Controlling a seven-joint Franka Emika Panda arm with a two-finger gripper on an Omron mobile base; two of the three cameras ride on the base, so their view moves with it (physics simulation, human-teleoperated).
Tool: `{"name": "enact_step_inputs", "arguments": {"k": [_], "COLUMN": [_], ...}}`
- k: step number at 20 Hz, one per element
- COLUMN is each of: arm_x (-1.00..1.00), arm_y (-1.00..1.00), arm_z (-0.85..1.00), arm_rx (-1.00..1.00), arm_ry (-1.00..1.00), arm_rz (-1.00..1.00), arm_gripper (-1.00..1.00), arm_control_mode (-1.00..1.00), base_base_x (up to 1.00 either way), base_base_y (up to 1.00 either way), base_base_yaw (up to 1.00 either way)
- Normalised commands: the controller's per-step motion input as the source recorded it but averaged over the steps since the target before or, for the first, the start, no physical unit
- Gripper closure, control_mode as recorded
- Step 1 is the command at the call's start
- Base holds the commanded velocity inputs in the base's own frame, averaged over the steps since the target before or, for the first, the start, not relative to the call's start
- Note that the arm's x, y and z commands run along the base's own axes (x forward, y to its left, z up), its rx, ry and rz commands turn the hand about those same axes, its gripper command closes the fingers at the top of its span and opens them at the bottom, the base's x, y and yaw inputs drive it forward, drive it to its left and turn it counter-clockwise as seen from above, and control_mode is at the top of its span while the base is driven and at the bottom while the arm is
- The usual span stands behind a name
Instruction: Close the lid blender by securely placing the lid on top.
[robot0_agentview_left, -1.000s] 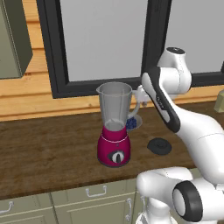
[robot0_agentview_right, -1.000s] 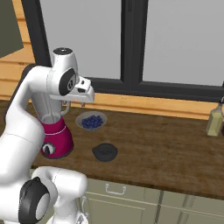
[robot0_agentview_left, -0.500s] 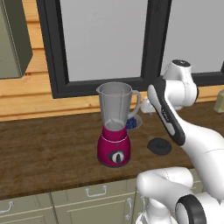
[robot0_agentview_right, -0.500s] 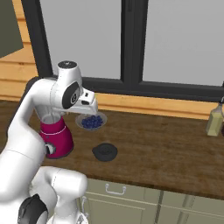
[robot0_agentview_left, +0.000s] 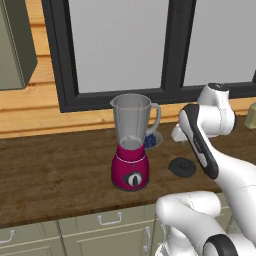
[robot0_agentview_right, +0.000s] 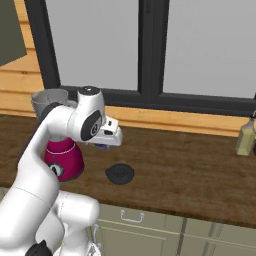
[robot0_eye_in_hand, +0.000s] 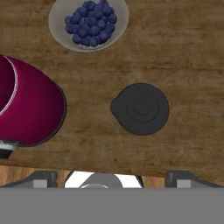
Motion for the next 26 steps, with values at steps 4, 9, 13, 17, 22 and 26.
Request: {"name": "enact_step_inputs", "arguments": {"k": [4, 9, 13, 17, 22, 26], "arm_x": [-0.08, -0.01, 0.00, 0.00, 0.10, 0.28], "arm_y": [-0.25, -0.17, -0.15, -0.19, -0.16, 0.00], "arm_z": [-0.35, -0.50, -0.53, -0.47, -0.31, -0.13], "arm_rx": [-0.07, -0.07, 0.00, 0.00, 0.00, 0.00], "arm_ry": [0.10, 0.03, 0.00, 0.00, 0.00, 0.00], "arm_rz": [0.00, 0.00, -0.02, -0.03, -0.03, 0.00], "arm_gripper": [-1.00, -1.00, -1.00, -1.00, -1.00, -1.00], "arm_control_mode": [-1.00, -1.00, -1.00, -1.00, -1.00, -1.00], "base_base_x": [0.00, 0.00, 0.00, 0.00, 0.00, 0.00], "base_base_y": [0.00, 0.00, 0.00, 0.00, 0.00, 0.00], "base_base_yaw": [0.00, 0.00, 0.00, 0.00, 0.00, 0.00]}}
